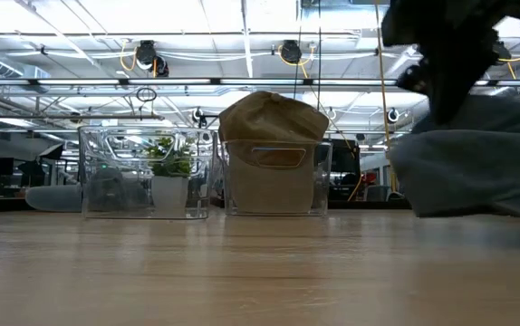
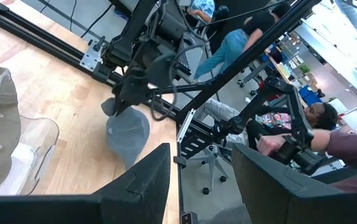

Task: Pick & Place hat
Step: Put the right blue cap into the left transparent bin

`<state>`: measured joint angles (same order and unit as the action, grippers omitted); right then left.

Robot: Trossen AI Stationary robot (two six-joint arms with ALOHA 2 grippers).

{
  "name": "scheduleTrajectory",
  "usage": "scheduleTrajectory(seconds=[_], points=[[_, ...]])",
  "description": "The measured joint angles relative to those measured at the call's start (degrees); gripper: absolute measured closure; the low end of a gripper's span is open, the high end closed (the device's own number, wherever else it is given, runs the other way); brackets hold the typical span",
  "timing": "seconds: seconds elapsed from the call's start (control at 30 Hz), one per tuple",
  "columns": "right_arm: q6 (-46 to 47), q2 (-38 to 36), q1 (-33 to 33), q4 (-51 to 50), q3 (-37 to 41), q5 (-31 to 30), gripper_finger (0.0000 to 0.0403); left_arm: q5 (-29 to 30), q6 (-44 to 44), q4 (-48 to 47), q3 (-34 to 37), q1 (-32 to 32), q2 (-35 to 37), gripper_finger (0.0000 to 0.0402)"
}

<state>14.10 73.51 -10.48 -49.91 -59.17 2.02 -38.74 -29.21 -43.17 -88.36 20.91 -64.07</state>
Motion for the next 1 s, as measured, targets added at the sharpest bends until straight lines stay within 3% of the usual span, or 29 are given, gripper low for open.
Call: scheduleTrajectory(seconds=[0.4, 0.67, 1.0], points=[[0.14, -1.97, -0.13, 0.07, -6.91, -2.43, 0.0403, 0.70, -0.02, 0.19, 0.00, 0.00, 0.02, 0.0220], [-0.90, -3.52, -0.13, 0.31, -10.85, -8.30, 0.0403, 0.87, -0.92, 0.17, 0.00, 0.00, 0.00, 0.0220], [-5.42, -3.49, -0.13, 8.68, -17.42, -12.57, 0.0403, 1.37, -0.67, 0.19, 0.00, 0.00, 0.00, 0.0220]])
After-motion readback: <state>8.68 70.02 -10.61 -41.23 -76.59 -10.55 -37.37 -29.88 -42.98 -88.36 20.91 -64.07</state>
